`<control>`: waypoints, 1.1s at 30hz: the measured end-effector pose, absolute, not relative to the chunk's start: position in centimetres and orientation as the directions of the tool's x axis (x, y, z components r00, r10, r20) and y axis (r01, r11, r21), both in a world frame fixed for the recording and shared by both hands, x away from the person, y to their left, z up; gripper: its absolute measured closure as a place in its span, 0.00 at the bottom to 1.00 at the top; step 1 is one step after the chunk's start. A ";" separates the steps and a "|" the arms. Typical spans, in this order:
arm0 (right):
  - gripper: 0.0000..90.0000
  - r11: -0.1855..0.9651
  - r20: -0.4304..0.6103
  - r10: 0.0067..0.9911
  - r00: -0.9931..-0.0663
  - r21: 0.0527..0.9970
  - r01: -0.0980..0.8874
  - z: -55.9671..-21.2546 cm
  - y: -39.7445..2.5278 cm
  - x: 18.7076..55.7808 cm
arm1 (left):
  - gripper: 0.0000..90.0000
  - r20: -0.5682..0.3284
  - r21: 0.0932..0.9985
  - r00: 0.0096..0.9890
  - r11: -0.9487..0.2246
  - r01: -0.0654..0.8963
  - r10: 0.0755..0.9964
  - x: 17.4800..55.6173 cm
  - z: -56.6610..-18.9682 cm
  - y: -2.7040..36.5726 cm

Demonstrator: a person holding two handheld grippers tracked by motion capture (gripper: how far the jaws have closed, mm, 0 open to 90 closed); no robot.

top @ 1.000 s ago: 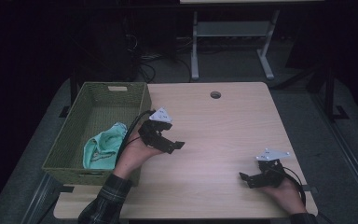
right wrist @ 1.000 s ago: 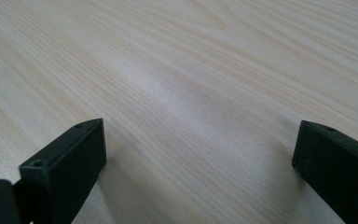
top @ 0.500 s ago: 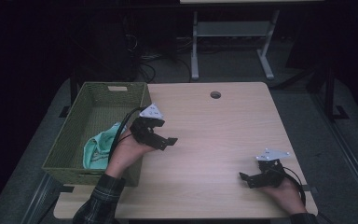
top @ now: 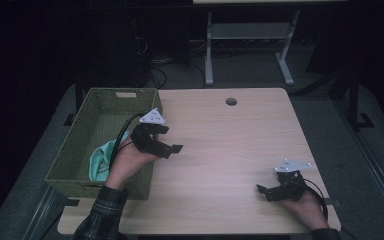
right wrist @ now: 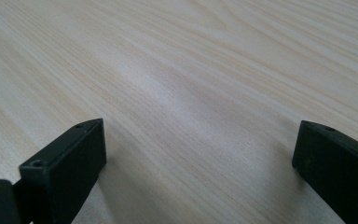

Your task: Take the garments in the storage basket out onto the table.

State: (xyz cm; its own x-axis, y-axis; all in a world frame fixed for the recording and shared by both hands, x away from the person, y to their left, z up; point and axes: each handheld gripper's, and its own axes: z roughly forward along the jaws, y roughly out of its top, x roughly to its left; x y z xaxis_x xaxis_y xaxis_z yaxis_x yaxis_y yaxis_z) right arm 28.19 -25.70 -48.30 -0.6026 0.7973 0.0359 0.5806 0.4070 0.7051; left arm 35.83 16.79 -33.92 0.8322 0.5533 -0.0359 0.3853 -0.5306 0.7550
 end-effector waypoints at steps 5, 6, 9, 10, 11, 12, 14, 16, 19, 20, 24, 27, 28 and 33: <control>0.03 0.408 0.035 0.797 -0.603 0.705 0.580 -48.3 -25.7 28.2 | 0.16 -0.036 0.758 0.829 -0.526 0.387 0.558 35.9 -33.7 17.4; 0.03 0.407 0.036 0.797 -0.602 0.705 0.580 -48.3 -25.7 28.2 | 0.16 -0.037 0.758 0.829 -0.525 0.387 0.558 35.9 -33.7 17.5; 0.03 0.407 0.036 0.797 -0.602 0.705 0.580 -48.3 -25.7 28.2 | 0.16 -0.040 0.759 0.824 -0.518 0.393 0.565 35.9 -33.7 17.7; 0.02 0.408 0.035 0.797 -0.603 0.705 0.580 -48.3 -25.7 28.2 | 0.16 -0.038 0.761 0.824 -0.519 0.390 0.565 35.9 -33.6 17.9; 0.03 0.407 0.036 0.797 -0.603 0.705 0.580 -48.3 -25.7 28.2 | 0.16 -0.040 0.760 0.821 -0.516 0.395 0.570 35.9 -33.6 18.1; 0.03 0.407 0.036 0.797 -0.602 0.705 0.581 -48.3 -25.7 28.2 | 0.16 -0.043 0.763 0.818 -0.510 0.398 0.574 35.9 -33.6 18.2; 0.03 0.407 0.035 0.797 -0.603 0.705 0.581 -48.3 -25.7 28.2 | 0.16 -0.044 0.763 0.815 -0.507 0.400 0.578 36.0 -33.5 18.6; 0.03 0.408 0.035 0.797 -0.603 0.705 0.580 -48.3 -25.7 28.2 | 0.16 -0.048 0.769 0.809 -0.495 0.404 0.586 36.0 -33.5 18.9; 0.03 0.407 0.035 0.797 -0.602 0.705 0.581 -48.3 -25.7 28.2 | 0.16 -0.055 0.775 0.799 -0.478 0.413 0.599 36.0 -33.4 19.4; 0.03 0.407 0.036 0.797 -0.603 0.705 0.581 -48.3 -25.7 28.2 | 0.16 -0.048 0.772 0.802 -0.488 0.408 0.596 36.1 -33.4 19.6; 0.03 0.408 0.035 0.797 -0.603 0.705 0.580 -48.3 -25.7 28.2 | 0.16 -0.057 0.779 0.795 -0.471 0.414 0.604 36.1 -33.4 19.8; 0.03 0.407 0.036 0.797 -0.603 0.705 0.581 -48.3 -25.7 28.2 | 0.16 -0.060 0.782 0.796 -0.468 0.412 0.602 36.1 -33.3 20.0; 0.03 0.407 0.036 0.797 -0.603 0.705 0.580 -48.3 -25.7 28.2 | 0.16 -0.061 0.782 0.796 -0.468 0.413 0.602 36.1 -33.4 20.0; 0.03 0.407 0.036 0.797 -0.603 0.705 0.580 -48.3 -25.7 28.2 | 0.16 -0.046 0.769 0.793 -0.485 0.416 0.607 36.1 -33.3 20.6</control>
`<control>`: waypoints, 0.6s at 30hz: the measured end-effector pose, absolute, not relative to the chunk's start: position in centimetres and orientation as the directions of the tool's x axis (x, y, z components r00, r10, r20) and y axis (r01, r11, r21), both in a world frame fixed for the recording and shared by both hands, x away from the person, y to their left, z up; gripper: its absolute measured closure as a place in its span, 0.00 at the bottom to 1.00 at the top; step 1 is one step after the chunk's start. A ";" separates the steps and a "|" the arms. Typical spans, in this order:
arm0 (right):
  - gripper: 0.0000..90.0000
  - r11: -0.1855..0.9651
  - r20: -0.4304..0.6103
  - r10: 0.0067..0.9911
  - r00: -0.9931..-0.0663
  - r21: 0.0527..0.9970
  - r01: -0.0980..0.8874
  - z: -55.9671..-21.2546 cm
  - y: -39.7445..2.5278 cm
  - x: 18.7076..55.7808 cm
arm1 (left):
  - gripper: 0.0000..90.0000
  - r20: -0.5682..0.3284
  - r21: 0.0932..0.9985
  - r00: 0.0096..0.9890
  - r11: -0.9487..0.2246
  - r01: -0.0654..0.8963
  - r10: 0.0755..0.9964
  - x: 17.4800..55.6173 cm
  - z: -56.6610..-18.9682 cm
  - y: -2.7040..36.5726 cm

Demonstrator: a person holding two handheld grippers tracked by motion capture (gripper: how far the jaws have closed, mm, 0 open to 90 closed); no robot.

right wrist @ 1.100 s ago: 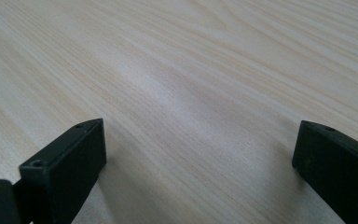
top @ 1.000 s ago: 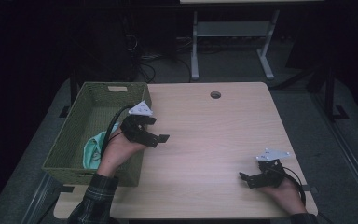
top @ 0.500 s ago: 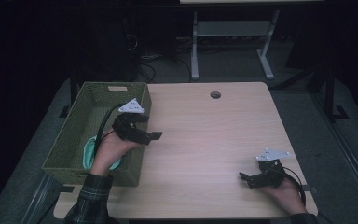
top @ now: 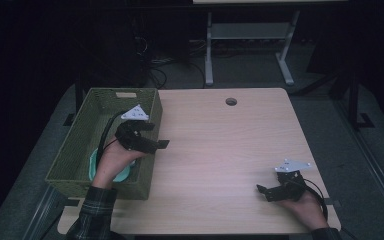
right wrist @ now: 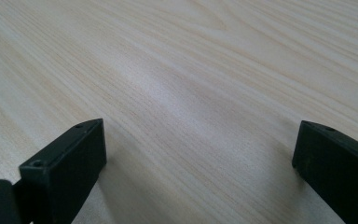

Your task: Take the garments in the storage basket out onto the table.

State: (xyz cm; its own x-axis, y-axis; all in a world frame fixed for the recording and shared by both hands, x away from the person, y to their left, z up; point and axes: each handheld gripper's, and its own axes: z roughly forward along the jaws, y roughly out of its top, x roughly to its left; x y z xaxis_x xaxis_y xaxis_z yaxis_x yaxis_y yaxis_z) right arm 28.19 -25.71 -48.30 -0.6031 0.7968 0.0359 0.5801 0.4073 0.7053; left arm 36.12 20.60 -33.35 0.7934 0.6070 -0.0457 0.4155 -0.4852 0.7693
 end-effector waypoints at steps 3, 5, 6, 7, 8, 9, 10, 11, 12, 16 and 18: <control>0.03 0.408 0.035 0.797 -0.603 0.705 0.580 -48.3 -25.7 28.2 | 0.16 -0.056 0.779 0.784 -0.464 0.421 0.618 36.1 -33.3 20.9; 0.03 0.408 0.036 0.796 -0.604 0.706 0.579 -48.3 -25.7 28.2 | 0.16 -0.050 0.777 0.780 -0.467 0.423 0.623 35.9 -33.2 21.4; 0.03 0.407 0.036 0.797 -0.603 0.706 0.580 -48.3 -25.7 28.2 | 0.16 -0.050 0.777 0.780 -0.467 0.423 0.623 35.9 -33.2 21.4; 0.03 0.407 0.036 0.797 -0.603 0.706 0.579 -48.3 -25.7 28.2 | 0.16 -0.049 0.776 0.777 -0.466 0.425 0.628 35.9 -33.2 21.8; 0.03 0.407 0.036 0.797 -0.603 0.706 0.579 -48.3 -25.7 28.2 | 0.16 -0.049 0.776 0.777 -0.466 0.425 0.628 35.9 -33.2 21.8; 0.03 0.407 0.035 0.797 -0.603 0.706 0.579 -48.3 -25.7 28.2 | 0.16 -0.043 0.776 0.773 -0.466 0.425 0.633 35.9 -33.2 22.3; 0.03 0.407 0.036 0.797 -0.603 0.706 0.580 -48.3 -25.7 28.2 | 0.16 -0.048 0.778 0.766 -0.457 0.431 0.641 35.8 -33.2 22.5; 0.03 0.407 0.036 0.797 -0.604 0.706 0.579 -48.3 -25.7 28.2 | 0.16 -0.050 0.781 0.760 -0.449 0.434 0.648 35.7 -33.2 22.8; 0.03 0.406 0.038 0.797 -0.603 0.706 0.581 -48.3 -25.7 28.2 | 0.16 -0.044 0.781 0.759 -0.452 0.432 0.650 35.7 -33.2 23.1; 0.03 0.408 0.035 0.796 -0.604 0.706 0.579 -48.3 -25.7 28.2 | 0.16 -0.042 0.780 0.744 -0.444 0.441 0.666 35.5 -33.3 24.2; 0.03 0.406 0.037 0.797 -0.603 0.706 0.580 -48.3 -25.7 28.2 | 0.16 -0.042 0.780 0.739 -0.440 0.445 0.673 35.5 -33.3 24.5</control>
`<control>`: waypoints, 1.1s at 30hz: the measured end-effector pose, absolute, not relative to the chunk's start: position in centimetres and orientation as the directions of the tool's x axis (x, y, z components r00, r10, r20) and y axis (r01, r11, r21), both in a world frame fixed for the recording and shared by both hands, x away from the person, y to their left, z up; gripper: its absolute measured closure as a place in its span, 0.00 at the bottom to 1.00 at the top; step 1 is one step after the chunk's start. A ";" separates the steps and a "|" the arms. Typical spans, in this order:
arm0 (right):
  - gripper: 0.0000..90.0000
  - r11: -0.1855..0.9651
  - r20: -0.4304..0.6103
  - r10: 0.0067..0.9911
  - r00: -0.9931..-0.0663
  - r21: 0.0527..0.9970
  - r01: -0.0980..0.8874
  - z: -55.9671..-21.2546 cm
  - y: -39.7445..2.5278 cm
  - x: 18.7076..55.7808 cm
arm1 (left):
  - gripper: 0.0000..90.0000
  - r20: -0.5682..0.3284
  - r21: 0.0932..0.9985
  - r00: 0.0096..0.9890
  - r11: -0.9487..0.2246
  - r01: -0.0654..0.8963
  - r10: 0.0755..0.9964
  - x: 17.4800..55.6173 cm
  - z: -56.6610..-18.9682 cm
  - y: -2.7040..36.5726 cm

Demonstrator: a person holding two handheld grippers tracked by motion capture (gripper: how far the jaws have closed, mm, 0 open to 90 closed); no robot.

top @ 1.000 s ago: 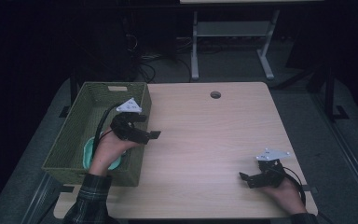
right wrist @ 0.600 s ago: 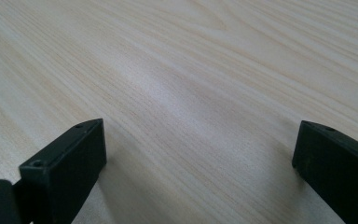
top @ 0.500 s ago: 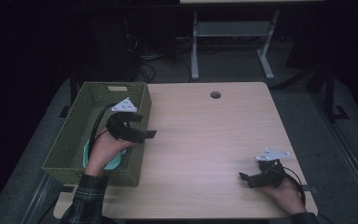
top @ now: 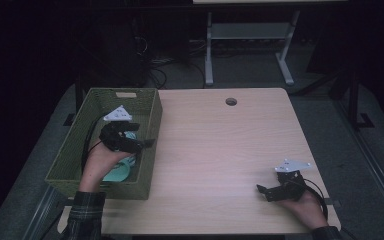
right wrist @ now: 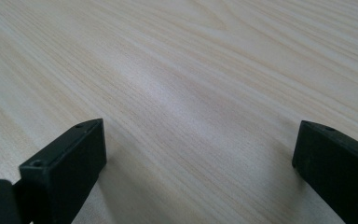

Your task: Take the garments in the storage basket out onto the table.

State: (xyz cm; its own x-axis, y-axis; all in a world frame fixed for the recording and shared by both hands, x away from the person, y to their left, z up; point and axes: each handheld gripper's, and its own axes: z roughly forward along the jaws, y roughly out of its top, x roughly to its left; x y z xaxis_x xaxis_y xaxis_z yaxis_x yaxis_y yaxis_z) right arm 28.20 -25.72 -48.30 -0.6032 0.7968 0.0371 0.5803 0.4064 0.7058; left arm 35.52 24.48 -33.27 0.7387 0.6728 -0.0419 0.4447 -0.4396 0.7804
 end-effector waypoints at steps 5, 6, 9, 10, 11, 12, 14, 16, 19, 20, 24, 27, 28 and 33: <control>0.03 0.409 0.035 0.797 -0.603 0.704 0.580 -48.3 -25.7 28.3 | 0.16 -0.036 0.782 0.715 -0.426 0.456 0.699 35.6 -33.3 25.9; 0.03 0.409 0.035 0.797 -0.603 0.704 0.580 -48.3 -25.7 28.3 | 0.16 -0.036 0.782 0.715 -0.426 0.456 0.699 35.6 -33.3 25.9; 0.02 0.410 0.033 0.796 -0.605 0.705 0.579 -48.3 -25.7 28.3 | 0.16 -0.037 0.780 0.698 -0.416 0.467 0.715 35.6 -33.4 26.7; 0.02 0.411 0.033 0.796 -0.605 0.705 0.579 -48.3 -25.7 28.3 | 0.16 -0.034 0.779 0.685 -0.411 0.474 0.727 35.6 -33.5 27.2; 0.02 0.410 0.034 0.796 -0.604 0.704 0.580 -48.3 -25.7 28.3 | 0.16 -0.029 0.777 0.683 -0.414 0.475 0.729 35.6 -33.5 27.4; 0.02 0.409 0.035 0.796 -0.604 0.704 0.580 -48.3 -25.7 28.3 | 0.16 -0.021 0.774 0.683 -0.420 0.474 0.731 35.7 -33.6 27.7; 0.02 0.409 0.036 0.797 -0.604 0.704 0.581 -48.3 -25.7 28.3 | 0.17 -0.023 0.775 0.676 -0.414 0.478 0.737 35.7 -33.7 28.2; 0.02 0.408 0.037 0.797 -0.603 0.703 0.582 -48.3 -25.7 28.3 | 0.17 -0.020 0.774 0.668 -0.412 0.482 0.744 35.7 -33.8 28.6; 0.02 0.409 0.036 0.797 -0.603 0.703 0.582 -48.3 -25.7 28.3 | 0.17 -0.011 0.767 0.648 -0.410 0.494 0.761 35.8 -34.0 29.3; 0.02 0.409 0.036 0.797 -0.603 0.703 0.582 -48.3 -25.7 28.3 | 0.17 -0.011 0.767 0.648 -0.410 0.494 0.761 35.8 -34.0 29.3; 0.02 0.409 0.035 0.797 -0.603 0.704 0.581 -48.3 -25.7 28.3 | 0.17 -0.007 0.766 0.625 -0.398 0.505 0.781 35.9 -34.3 30.2; 0.02 0.409 0.035 0.797 -0.603 0.704 0.581 -48.3 -25.7 28.3 | 0.17 -0.011 0.757 0.604 -0.388 0.525 0.797 36.0 -34.8 31.1; 0.02 0.409 0.035 0.797 -0.603 0.704 0.581 -48.3 -25.7 28.3 | 0.17 -0.010 0.757 0.603 -0.388 0.526 0.797 36.1 -35.0 31.3; 0.02 0.408 0.037 0.797 -0.603 0.704 0.582 -48.3 -25.7 28.3 | 0.19 -0.011 0.742 0.584 -0.385 0.549 0.811 36.3 -35.7 32.3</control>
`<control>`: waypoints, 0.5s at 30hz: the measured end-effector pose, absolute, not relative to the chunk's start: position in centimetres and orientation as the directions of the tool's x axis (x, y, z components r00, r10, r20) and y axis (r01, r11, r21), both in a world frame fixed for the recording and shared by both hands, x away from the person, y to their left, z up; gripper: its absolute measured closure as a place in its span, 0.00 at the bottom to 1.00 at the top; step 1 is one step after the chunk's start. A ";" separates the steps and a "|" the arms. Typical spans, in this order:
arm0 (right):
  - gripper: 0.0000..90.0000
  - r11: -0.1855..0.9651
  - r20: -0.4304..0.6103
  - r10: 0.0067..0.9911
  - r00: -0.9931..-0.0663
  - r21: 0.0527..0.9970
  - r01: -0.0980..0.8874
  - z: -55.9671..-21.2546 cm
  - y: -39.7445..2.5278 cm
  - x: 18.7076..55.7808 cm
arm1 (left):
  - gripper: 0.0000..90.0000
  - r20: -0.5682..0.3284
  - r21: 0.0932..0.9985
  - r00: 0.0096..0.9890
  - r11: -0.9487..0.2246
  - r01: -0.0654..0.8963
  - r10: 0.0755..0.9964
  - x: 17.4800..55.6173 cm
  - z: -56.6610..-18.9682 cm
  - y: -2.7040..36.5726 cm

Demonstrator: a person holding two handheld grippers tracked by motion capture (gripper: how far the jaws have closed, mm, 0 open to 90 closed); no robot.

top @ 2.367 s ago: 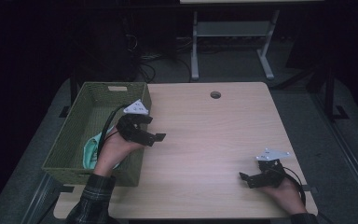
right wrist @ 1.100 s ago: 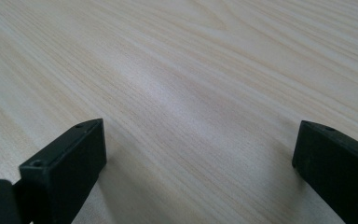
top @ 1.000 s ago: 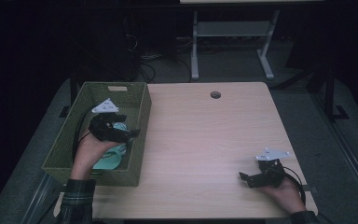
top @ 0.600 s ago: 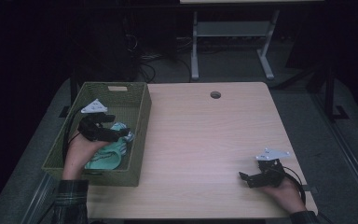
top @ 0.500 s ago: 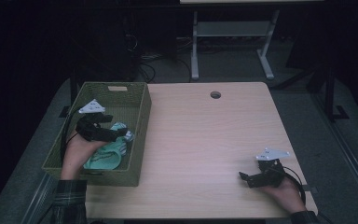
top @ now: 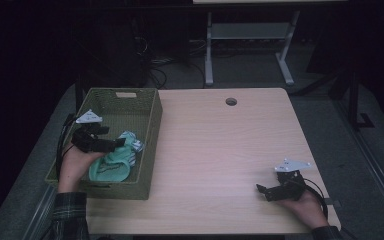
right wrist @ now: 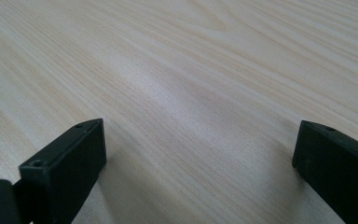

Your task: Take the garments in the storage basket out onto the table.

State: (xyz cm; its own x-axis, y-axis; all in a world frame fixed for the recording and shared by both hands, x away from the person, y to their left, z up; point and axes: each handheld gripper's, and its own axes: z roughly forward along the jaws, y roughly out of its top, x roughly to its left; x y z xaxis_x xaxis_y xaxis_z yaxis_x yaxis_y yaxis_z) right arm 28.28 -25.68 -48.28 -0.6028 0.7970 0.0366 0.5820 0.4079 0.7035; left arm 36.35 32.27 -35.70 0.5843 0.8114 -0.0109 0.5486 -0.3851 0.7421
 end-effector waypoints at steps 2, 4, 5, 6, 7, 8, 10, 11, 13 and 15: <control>0.02 0.409 0.035 0.797 -0.603 0.704 0.581 -48.3 -25.7 28.3 | 0.19 -0.005 0.733 0.578 -0.390 0.557 0.816 36.4 -36.0 32.6; 0.02 0.409 0.036 0.797 -0.604 0.703 0.581 -48.3 -25.7 28.3 | 0.21 -0.009 0.732 0.574 -0.385 0.562 0.819 36.5 -36.2 33.0; 0.02 0.408 0.036 0.797 -0.603 0.704 0.581 -48.3 -25.7 28.3 | 0.22 -0.003 0.727 0.572 -0.391 0.565 0.820 36.6 -36.4 33.2; 0.02 0.409 0.036 0.797 -0.604 0.704 0.581 -48.3 -25.7 28.3 | 0.22 -0.009 0.727 0.567 -0.384 0.569 0.824 36.6 -36.5 33.3; 0.02 0.409 0.036 0.797 -0.603 0.703 0.582 -48.3 -25.7 28.3 | 0.23 -0.013 0.724 0.563 -0.381 0.575 0.826 36.7 -36.7 33.4; 0.02 0.409 0.035 0.797 -0.603 0.704 0.581 -48.3 -25.7 28.3 | 0.23 -0.014 0.720 0.562 -0.382 0.580 0.827 36.7 -36.9 33.6; 0.02 0.409 0.035 0.797 -0.604 0.704 0.581 -48.3 -25.7 28.3 | 0.23 -0.009 0.706 0.563 -0.394 0.589 0.826 36.8 -37.3 33.7; 0.02 0.409 0.035 0.797 -0.603 0.704 0.581 -48.3 -25.7 28.3 | 0.24 -0.014 0.702 0.556 -0.387 0.597 0.831 36.9 -37.5 33.7; 0.02 0.409 0.035 0.797 -0.604 0.704 0.581 -48.3 -25.7 28.3 | 0.25 -0.012 0.695 0.555 -0.393 0.602 0.832 36.9 -37.6 33.8; 0.02 0.409 0.035 0.796 -0.604 0.704 0.580 -48.3 -25.7 28.3 | 0.25 -0.015 0.689 0.554 -0.393 0.609 0.833 37.0 -37.9 33.9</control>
